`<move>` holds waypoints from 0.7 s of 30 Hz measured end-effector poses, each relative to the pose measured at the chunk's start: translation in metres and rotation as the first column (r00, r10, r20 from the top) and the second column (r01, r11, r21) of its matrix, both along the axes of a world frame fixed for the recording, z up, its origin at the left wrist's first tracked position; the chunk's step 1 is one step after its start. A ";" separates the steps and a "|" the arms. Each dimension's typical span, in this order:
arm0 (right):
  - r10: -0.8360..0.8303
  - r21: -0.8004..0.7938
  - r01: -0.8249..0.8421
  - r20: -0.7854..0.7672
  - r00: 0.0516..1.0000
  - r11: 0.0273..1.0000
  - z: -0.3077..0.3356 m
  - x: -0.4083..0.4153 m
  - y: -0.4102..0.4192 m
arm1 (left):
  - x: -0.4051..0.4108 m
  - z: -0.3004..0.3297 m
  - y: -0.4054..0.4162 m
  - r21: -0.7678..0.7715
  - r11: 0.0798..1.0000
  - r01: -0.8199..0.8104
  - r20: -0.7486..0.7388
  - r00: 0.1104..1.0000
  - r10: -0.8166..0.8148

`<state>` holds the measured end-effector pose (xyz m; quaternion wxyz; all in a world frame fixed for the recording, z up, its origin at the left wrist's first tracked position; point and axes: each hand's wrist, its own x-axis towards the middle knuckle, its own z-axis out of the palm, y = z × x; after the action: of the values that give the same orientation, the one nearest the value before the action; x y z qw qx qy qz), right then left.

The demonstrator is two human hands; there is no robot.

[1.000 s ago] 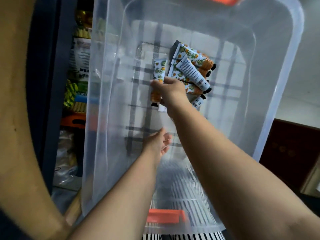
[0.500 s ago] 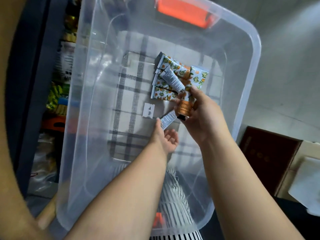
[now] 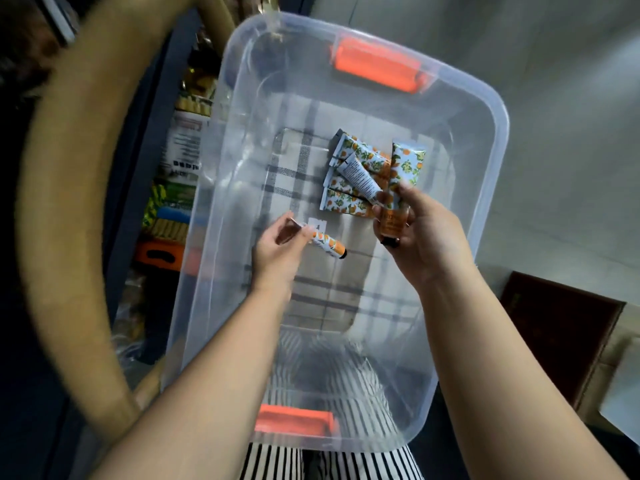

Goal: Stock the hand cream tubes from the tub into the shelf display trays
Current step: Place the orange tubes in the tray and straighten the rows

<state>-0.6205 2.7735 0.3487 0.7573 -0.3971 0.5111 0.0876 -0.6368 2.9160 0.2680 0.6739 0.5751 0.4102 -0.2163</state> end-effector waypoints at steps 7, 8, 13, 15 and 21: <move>0.173 0.106 -0.189 0.144 0.974 0.976 0.092 0.014 0.008 | 0.036 0.124 0.023 -0.405 0.883 -0.236 0.024 0.963 0.268; 0.207 0.102 -0.224 0.155 0.966 0.969 0.107 0.016 0.009 | 0.037 0.138 0.022 -0.418 0.869 -0.265 0.015 0.954 0.299; 0.389 0.052 -0.411 0.237 0.890 0.910 0.173 0.015 0.013 | 0.026 0.215 0.019 -0.481 0.768 -0.423 -0.050 0.887 0.458; 0.445 0.066 -0.478 0.273 0.853 0.876 0.192 0.009 0.019 | 0.018 0.239 0.026 -0.565 0.673 -0.477 -0.098 0.849 0.520; 0.597 -0.061 -0.628 0.394 0.699 0.776 0.247 -0.014 0.067 | -0.027 0.311 0.072 -0.614 0.651 -0.446 -0.113 0.866 0.486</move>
<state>-0.6347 2.8410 0.5952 0.7858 -0.5234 0.1842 0.2731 -0.6636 2.9877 0.5790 0.8695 0.2017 0.4282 -0.1410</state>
